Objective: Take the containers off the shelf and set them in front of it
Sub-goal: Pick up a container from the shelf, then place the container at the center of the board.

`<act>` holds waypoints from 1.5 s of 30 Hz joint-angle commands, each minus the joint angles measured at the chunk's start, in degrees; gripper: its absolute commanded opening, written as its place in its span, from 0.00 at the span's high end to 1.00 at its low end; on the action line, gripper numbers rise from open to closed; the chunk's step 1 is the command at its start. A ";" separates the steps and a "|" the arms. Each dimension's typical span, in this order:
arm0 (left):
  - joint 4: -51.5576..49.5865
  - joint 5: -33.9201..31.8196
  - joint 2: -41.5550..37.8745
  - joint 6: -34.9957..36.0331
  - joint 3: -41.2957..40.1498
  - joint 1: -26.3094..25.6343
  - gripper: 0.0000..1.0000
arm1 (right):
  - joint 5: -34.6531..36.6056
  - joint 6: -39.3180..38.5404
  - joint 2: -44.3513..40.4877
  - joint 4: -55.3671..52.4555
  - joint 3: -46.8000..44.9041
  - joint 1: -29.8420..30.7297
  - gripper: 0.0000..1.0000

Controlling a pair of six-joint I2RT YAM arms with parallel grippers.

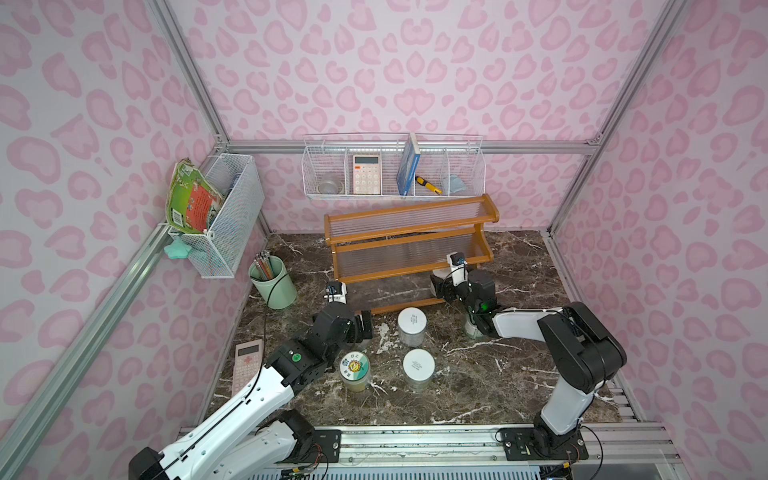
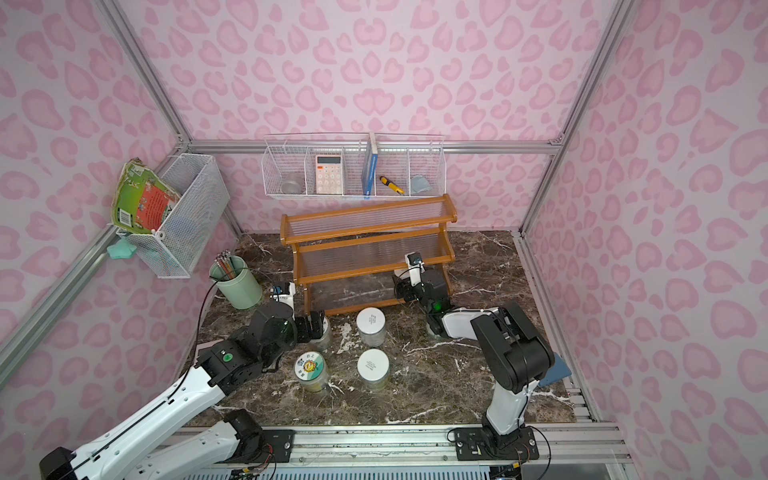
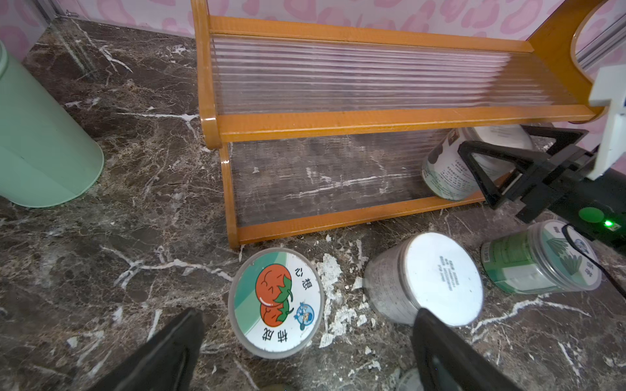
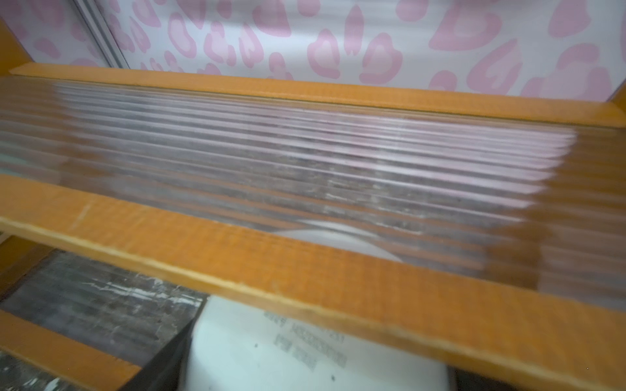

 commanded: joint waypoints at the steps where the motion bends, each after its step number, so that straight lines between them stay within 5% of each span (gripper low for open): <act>1: -0.19 0.58 0.06 -0.39 0.79 0.07 0.01 | -0.87 0.44 -2.64 0.29 -1.86 0.49 0.31; 18: 0.34 1.64 1.24 -1.04 1.56 0.11 0.01 | 2.09 1.64 -28.60 -11.50 -13.50 6.30 0.32; 37: 0.51 3.46 3.26 -2.14 3.12 0.07 0.01 | 18.75 10.18 -61.66 -41.04 -21.55 18.47 0.34; 45: 0.17 4.10 3.23 -2.58 3.07 0.08 0.01 | 29.15 18.00 -67.60 -49.19 -24.30 25.36 0.35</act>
